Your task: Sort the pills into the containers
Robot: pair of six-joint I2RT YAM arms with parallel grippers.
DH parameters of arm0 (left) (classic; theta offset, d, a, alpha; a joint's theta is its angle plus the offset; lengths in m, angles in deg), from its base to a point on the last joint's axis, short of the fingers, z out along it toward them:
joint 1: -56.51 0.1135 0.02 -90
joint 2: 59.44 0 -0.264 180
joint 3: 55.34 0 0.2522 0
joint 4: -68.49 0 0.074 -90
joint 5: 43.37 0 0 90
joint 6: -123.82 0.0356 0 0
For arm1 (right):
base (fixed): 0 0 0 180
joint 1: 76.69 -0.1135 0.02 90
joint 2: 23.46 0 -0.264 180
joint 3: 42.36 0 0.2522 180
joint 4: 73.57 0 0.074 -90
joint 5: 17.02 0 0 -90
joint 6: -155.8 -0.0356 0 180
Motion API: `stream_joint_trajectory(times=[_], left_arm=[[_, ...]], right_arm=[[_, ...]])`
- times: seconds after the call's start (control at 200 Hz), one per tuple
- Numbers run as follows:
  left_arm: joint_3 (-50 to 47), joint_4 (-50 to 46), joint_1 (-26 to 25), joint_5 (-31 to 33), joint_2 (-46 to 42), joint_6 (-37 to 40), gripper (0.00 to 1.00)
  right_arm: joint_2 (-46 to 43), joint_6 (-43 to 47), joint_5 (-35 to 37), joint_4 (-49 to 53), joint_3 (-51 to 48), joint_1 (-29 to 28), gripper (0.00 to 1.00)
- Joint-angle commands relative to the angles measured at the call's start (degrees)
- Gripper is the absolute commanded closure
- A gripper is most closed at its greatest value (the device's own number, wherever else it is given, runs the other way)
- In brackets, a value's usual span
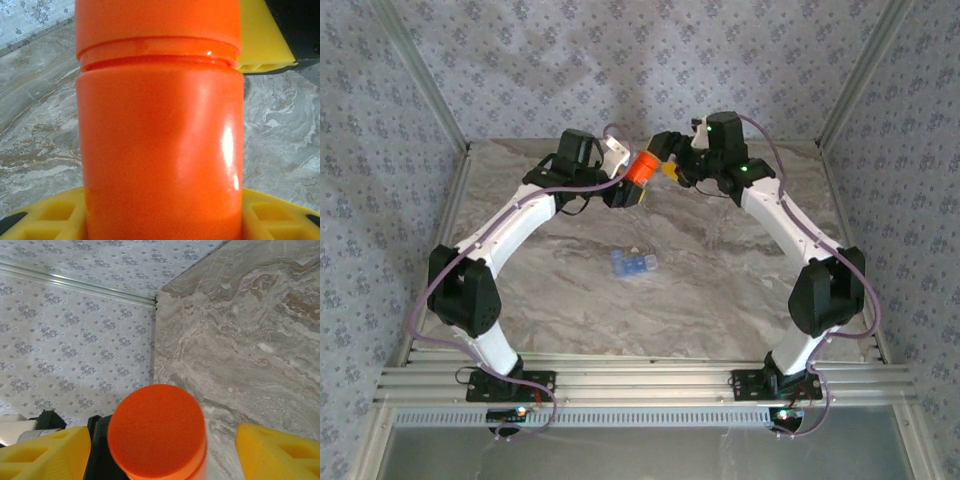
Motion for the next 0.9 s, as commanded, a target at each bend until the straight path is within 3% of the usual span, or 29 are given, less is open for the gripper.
stream_joint_trajectory(times=[0.0, 0.2, 0.44, 0.59, 0.74, 0.895], left_arm=[[1.93, -0.46, -0.79, -0.31, -2.49, 1.36, 1.0], [1.85, -0.7, -1.07, -0.21, -2.85, 1.56, 1.0], [1.65, -0.46, -1.12, 0.02, -3.02, 1.11, 1.0], [1.58, 0.32, -0.95, -0.68, -3.08, 0.22, 1.0], [1.81, 2.45, 0.38, -5.14, -3.25, -3.15, 1.0], [1.42, 8.77, 3.26, -15.78, -3.3, -11.61, 1.0]], right_arm=[[1.2, 1.61, 0.45, 0.96, 3.04, -0.86, 0.22], [2.71, 1.65, 0.62, 1.09, 4.3, -1.62, 0.25], [3.38, 2.98, -1.64, 1.73, 4.93, -1.8, 0.38], [2.89, 5.27, -5.08, -0.34, 2.59, -0.95, 0.51], [1.41, 10.72, -10.88, -6.83, -2.47, 1.4, 0.54], [-0.53, 16.3, -15.54, -15.57, -7.47, 3.0, 0.53]])
